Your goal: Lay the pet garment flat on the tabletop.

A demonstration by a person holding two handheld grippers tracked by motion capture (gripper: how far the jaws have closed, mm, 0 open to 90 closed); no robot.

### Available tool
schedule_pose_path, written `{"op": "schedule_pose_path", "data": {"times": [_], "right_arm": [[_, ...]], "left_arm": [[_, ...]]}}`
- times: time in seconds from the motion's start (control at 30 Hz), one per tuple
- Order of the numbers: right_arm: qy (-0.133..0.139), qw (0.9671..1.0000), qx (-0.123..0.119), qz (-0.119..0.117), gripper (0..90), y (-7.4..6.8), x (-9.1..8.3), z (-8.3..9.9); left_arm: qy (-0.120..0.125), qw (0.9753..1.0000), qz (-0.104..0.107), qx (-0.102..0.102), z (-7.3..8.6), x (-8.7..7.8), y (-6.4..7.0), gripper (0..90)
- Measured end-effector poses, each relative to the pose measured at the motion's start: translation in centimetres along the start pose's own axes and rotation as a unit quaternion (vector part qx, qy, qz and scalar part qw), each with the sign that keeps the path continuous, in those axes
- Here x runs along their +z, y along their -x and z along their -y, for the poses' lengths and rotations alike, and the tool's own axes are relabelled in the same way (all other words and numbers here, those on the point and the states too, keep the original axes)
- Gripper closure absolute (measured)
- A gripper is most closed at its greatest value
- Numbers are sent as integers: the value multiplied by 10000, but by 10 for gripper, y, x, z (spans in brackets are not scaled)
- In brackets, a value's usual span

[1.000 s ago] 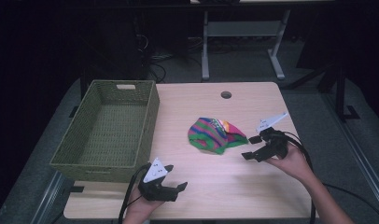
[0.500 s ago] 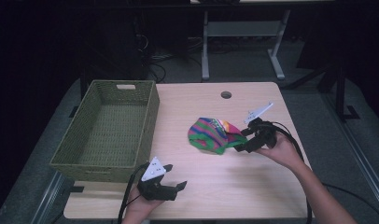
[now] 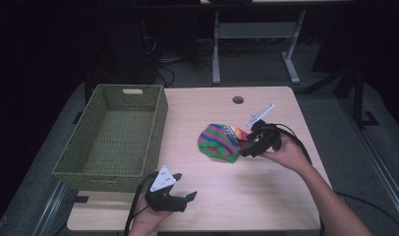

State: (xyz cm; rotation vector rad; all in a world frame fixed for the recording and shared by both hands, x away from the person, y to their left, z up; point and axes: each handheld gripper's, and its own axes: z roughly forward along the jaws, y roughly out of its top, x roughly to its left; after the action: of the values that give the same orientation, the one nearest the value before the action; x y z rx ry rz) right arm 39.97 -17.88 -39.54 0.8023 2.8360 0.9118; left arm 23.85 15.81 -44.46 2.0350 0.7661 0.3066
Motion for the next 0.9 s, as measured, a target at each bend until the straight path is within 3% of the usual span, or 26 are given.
{"op": "schedule_pose_path", "data": {"times": [0.2, 0.4, 0.57, 0.6, 0.73, 0.87, 0.9], "right_arm": [[-114, 9999, -53, 50, 224, 2, 7, -9], [34, 10000, -46, -25, 224, 5, 11, -25], [-99, 9999, -65, 43, 227, 2, 23, -39], [-237, 9995, -198, 109, 230, 0, 31, -44], [-412, 9984, -342, 174, 230, -1, 46, -50], [-557, 9978, -268, 219, 236, 2, 54, -52], [-606, 9976, -109, 318, 239, 7, 59, -52]], "left_arm": [[-18, 10000, -6, 11, 0, 0, 0, 200], [-16, 10000, -28, 44, -1, 0, 0, 200], [-13, 10000, -39, 45, 0, -1, 0, 200], [-13, 10000, -50, 68, 0, -1, 0, 200], [1, 10000, -43, 5, 0, -2, -1, 200], [-25, 10000, -60, 56, 0, -2, -1, 200], [-32, 10000, -66, 65, 0, -2, -1, 200]]}}
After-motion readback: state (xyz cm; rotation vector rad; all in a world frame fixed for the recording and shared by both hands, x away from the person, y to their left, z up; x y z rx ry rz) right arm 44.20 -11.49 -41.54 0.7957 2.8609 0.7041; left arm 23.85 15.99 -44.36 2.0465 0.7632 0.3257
